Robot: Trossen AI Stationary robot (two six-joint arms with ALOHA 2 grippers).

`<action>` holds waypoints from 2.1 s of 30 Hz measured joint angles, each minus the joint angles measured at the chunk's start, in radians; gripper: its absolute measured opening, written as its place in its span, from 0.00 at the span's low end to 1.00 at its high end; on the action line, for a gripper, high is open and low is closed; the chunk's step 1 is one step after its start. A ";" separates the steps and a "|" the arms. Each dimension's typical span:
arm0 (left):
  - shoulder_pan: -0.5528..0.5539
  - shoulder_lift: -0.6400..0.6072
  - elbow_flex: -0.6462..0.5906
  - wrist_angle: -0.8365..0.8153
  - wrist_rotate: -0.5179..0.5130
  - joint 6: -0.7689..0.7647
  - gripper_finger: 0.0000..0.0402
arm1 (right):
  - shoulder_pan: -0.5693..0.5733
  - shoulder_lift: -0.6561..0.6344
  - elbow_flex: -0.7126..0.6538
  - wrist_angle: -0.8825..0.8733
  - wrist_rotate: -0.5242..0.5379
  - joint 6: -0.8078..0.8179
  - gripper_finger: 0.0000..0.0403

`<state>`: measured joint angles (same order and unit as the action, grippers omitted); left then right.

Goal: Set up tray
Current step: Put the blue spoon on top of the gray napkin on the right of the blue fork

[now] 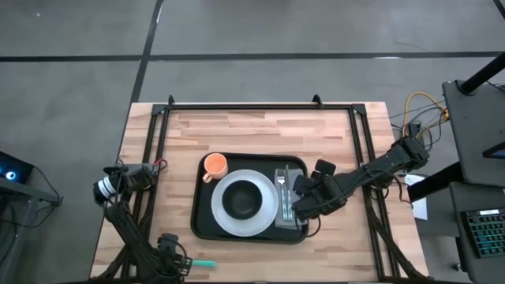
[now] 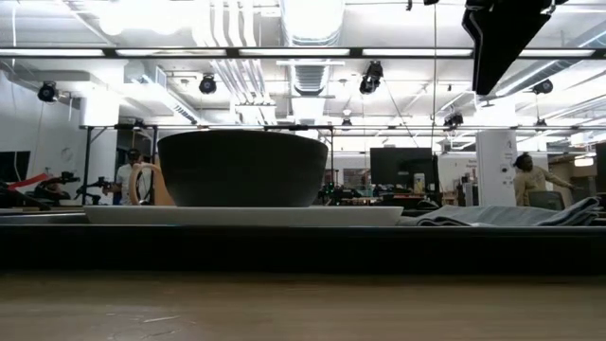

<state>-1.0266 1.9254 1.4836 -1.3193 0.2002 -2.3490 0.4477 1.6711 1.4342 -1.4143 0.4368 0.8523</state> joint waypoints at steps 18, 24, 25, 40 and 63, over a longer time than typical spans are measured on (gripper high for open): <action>-0.047 -0.075 -0.177 0.144 -0.001 0.115 0.51 | 0.042 0.000 0.000 0.004 0.009 0.018 0.41; -0.090 -0.095 -0.179 0.259 -0.023 0.065 0.51 | 0.045 0.000 0.000 0.005 0.008 0.031 0.41; -0.090 -0.093 -0.179 0.285 -0.027 0.049 0.51 | 0.046 0.000 0.000 0.005 0.008 0.031 0.41; -0.042 -0.066 -0.144 0.420 -0.135 0.001 0.51 | 0.045 0.000 -0.028 0.003 0.019 0.027 0.42; -0.005 -0.066 -0.066 0.294 -0.373 0.566 0.51 | 0.050 0.000 -0.079 0.007 0.091 -0.032 0.42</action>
<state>-1.0313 1.8591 1.4177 -1.0255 -0.1731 -1.7829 0.4980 1.6714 1.3552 -1.4075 0.5274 0.8200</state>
